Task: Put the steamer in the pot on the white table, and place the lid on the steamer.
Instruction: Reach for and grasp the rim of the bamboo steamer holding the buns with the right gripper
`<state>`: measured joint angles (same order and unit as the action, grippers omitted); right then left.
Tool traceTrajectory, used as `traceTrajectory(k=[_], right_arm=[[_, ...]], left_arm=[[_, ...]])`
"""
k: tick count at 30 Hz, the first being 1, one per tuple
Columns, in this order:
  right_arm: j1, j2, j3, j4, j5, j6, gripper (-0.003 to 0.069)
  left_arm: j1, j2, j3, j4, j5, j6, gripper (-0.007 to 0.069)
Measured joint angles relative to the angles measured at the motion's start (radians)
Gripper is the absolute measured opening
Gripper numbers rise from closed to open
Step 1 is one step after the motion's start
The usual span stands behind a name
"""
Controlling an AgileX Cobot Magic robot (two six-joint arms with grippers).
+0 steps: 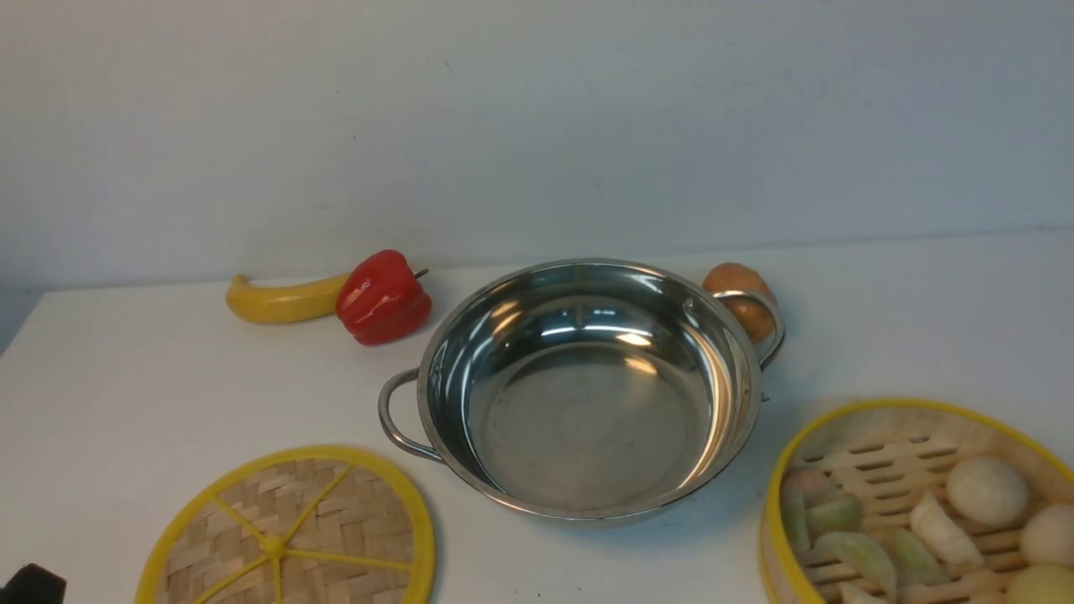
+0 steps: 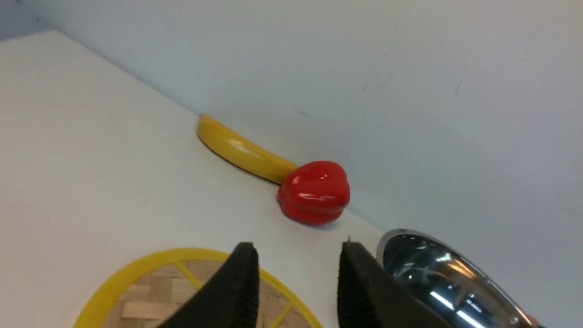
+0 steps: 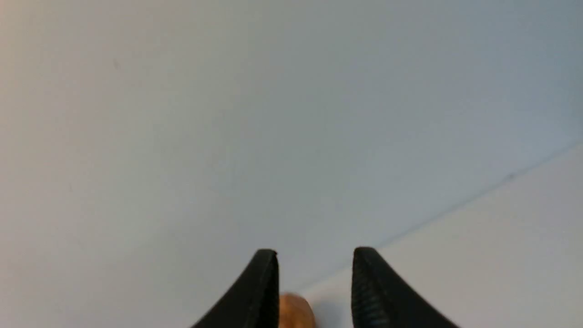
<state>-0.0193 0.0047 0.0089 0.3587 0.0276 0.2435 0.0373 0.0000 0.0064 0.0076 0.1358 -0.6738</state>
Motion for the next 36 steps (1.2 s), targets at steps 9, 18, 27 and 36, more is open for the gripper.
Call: traceTrajectory(k=[9, 18, 27, 36], right_arm=[[0.0, -0.001, 0.0, 0.072, -0.178, 0.053, 0.0242], [0.0, -0.001, 0.0, 0.072, -0.226, 0.065, 0.0242], [0.0, -0.004, 0.0, 0.062, -0.269, 0.183, 0.0242], [0.0, 0.034, -0.233, -0.327, -0.057, 0.207, 0.0242]], left_arm=[[0.0, 0.0, 0.0, -0.019, -0.016, -0.009, 0.0242], [0.0, 0.0, 0.0, -0.019, -0.183, -0.009, 0.0242], [0.0, 0.0, 0.0, -0.017, -0.393, -0.038, 0.0242], [0.0, 0.034, -0.125, 0.378, -0.369, -0.119, 0.0242]])
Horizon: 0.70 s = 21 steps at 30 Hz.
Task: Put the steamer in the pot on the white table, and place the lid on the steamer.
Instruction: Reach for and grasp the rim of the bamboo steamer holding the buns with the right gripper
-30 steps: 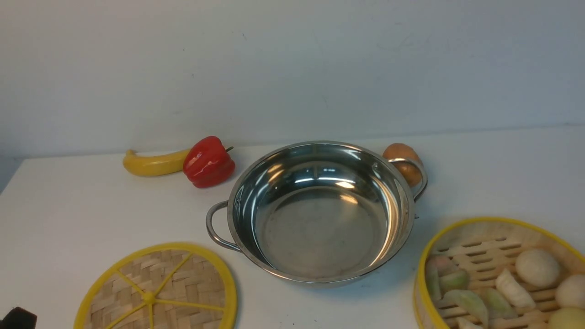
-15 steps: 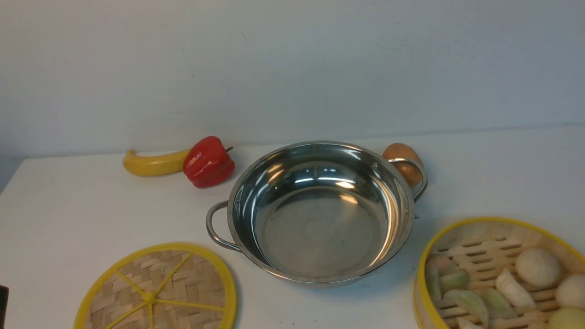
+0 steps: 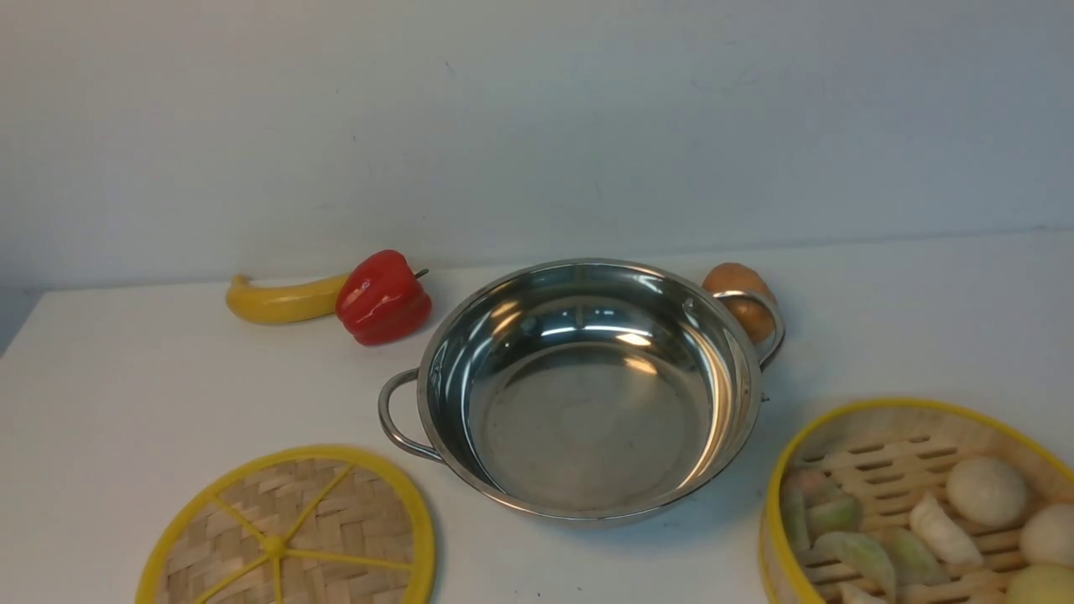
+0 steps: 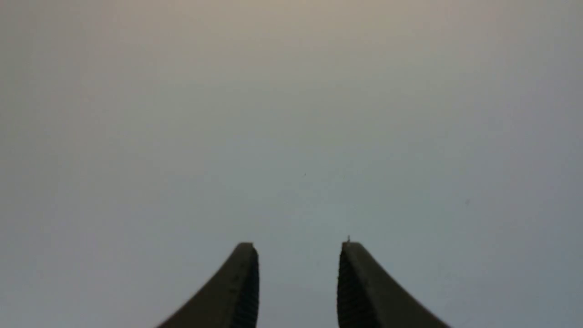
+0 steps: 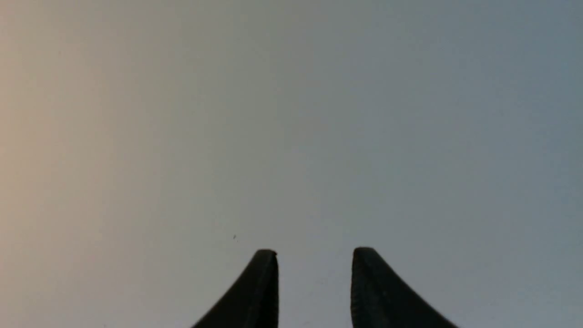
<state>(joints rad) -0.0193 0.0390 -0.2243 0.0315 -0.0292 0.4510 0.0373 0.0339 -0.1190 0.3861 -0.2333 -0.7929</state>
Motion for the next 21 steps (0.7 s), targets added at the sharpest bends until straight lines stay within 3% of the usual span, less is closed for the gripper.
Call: traceTrajectory(k=[2, 3, 6, 14, 16, 18, 21], right_arm=[[0.0, 0.062, -0.097, -0.073, 0.117, 0.0, 0.0242], [0.0, 0.062, -0.097, -0.073, 0.117, 0.0, 0.0242], [0.0, 0.172, -0.213, -0.1, 0.267, -0.039, 0.0242], [0.0, 0.468, -0.427, -0.031, 0.608, -0.281, 0.0242], [0.0, 0.542, -0.457, 0.016, 0.679, -0.342, 0.0242], [0.0, 0.593, -0.467, 0.058, 0.705, -0.385, 0.0242], [0.0, 0.633, -0.472, 0.1, 0.709, -0.436, 0.0242]], left_arm=[[0.0, 0.062, -0.047, 0.125, 0.05, -0.061, 0.0242], [0.0, 0.069, -0.051, 0.125, 0.054, -0.068, 0.0242], [0.0, 0.202, -0.136, 0.324, 0.084, -0.197, 0.0242], [0.0, 0.57, -0.276, 0.817, 0.077, -0.569, 0.0242], [0.0, 0.646, -0.283, 0.868, 0.063, -0.718, 0.0242], [0.0, 0.738, -0.287, 0.877, -0.016, -0.942, 0.0242], [0.0, 0.838, -0.304, 0.89, -0.174, -1.085, 0.0242]])
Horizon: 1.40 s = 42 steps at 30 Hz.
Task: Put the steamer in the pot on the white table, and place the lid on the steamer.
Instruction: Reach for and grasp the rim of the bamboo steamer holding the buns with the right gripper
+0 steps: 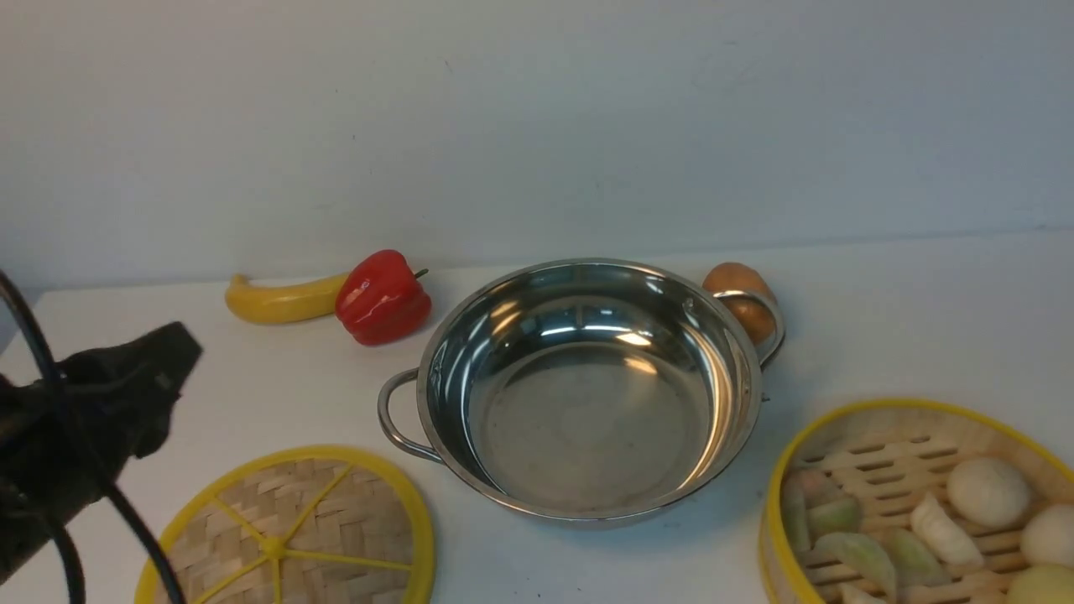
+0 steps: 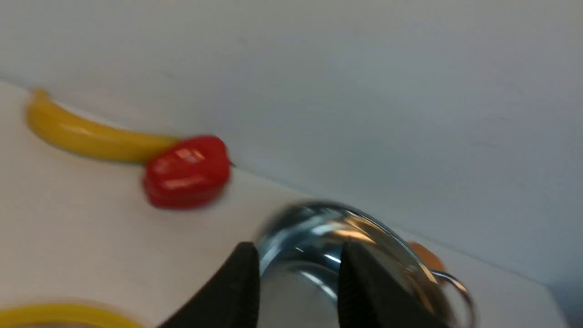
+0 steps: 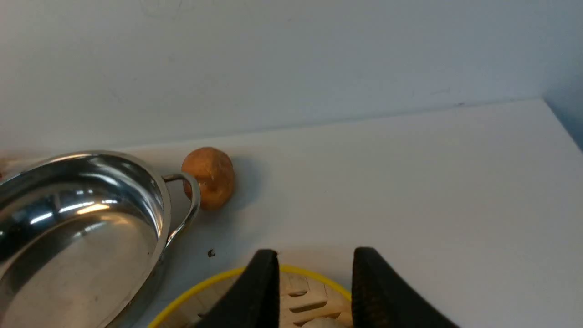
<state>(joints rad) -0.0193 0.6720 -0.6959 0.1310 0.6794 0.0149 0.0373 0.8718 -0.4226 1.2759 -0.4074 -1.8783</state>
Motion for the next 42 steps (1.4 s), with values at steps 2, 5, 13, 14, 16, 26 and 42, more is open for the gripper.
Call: traceTrajectory(k=[2, 5, 13, 14, 16, 26, 42], right_arm=[[0.0, 0.011, 0.0, 0.011, 0.0, -0.021, 0.0242], [0.0, 0.016, -0.001, 0.022, 0.015, -0.048, 0.0242], [0.0, 0.016, -0.001, 0.025, 0.061, -0.062, 0.0242], [0.0, 0.016, -0.001, 0.025, 0.064, -0.062, 0.0242], [0.0, 0.016, -0.001, 0.028, 0.074, -0.062, 0.0242], [0.0, 0.017, -0.001, 0.04, 0.137, -0.062, 0.0242], [0.0, 0.176, -0.013, 0.042, 0.3, -0.081, 0.0242]], left_arm=[[0.0, 0.053, -0.017, 0.003, -0.087, -0.016, 0.0242], [0.0, 0.139, -0.061, 0.003, -0.207, 0.0, 0.0242], [0.0, 0.237, -0.259, -0.411, -0.504, 0.301, 0.0242], [0.0, 0.237, -0.284, -0.479, -0.519, 0.379, 0.0242], [0.0, 0.237, -0.357, -0.655, -0.526, 0.639, 0.0242], [0.021, 0.215, -0.618, -1.251, 0.504, 1.637, 0.0242], [0.025, 0.257, -0.651, -1.234, 1.614, 1.934, 0.0242]])
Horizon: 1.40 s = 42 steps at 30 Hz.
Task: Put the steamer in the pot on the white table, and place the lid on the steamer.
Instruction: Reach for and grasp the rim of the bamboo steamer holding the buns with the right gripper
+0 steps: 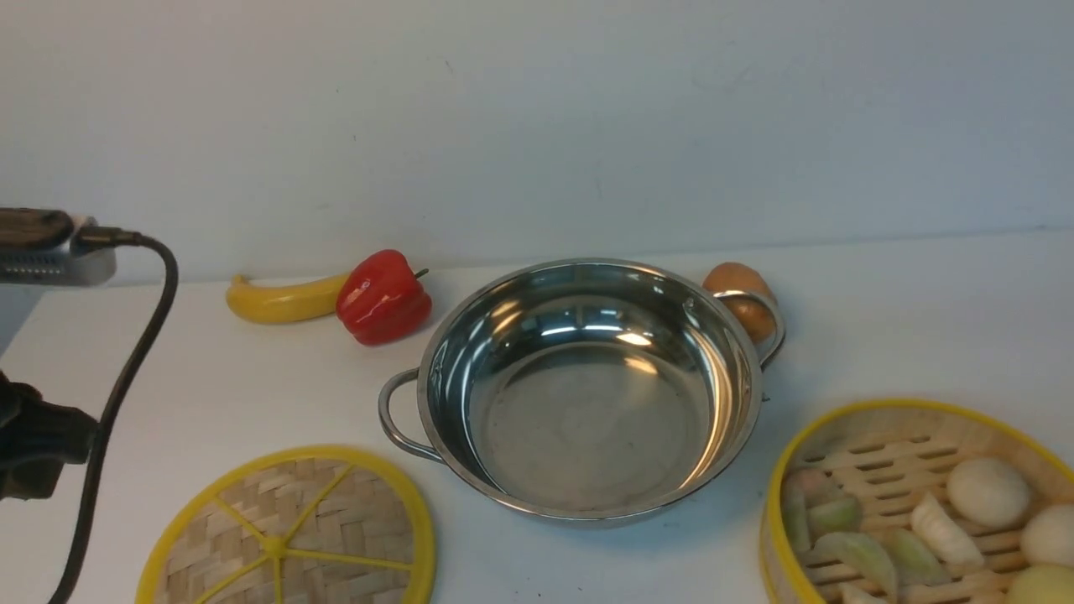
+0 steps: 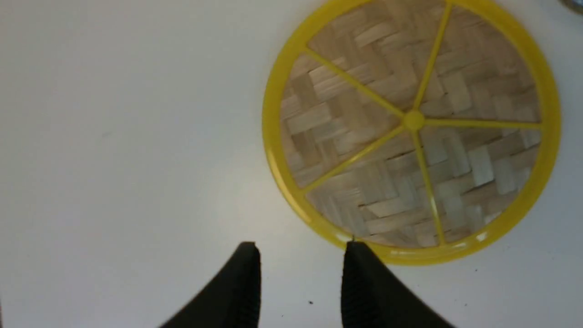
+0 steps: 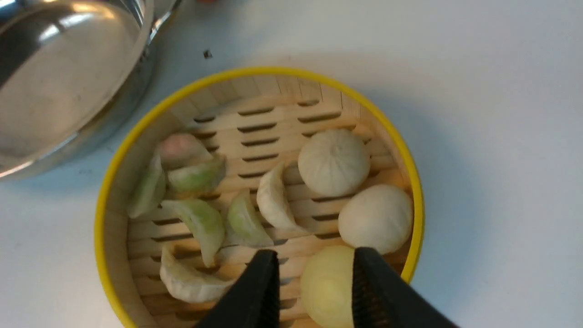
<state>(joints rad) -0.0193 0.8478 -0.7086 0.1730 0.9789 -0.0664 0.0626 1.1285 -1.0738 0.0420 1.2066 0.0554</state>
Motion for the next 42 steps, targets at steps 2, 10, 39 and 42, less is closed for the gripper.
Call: traceTrajectory(k=[2, 10, 39, 42], right_arm=[[0.0, 0.069, -0.033, -0.012, 0.006, -0.004, 0.0242], [0.0, 0.325, -0.272, -0.014, 0.067, -0.08, 0.0242], [0.0, 0.728, -0.444, -0.173, 0.154, -0.118, 0.0242], [0.0, 0.728, -0.372, -0.178, 0.12, -0.105, 0.0242]], left_arm=[[0.0, 0.0, 0.0, -0.005, 0.004, 0.0, 0.0242], [0.0, 0.0, 0.0, -0.135, 0.004, 0.084, 0.0242], [0.0, 0.0, 0.0, -0.262, -0.024, 0.198, 0.0242], [0.0, 0.0, 0.0, -0.265, -0.024, 0.198, 0.0242]])
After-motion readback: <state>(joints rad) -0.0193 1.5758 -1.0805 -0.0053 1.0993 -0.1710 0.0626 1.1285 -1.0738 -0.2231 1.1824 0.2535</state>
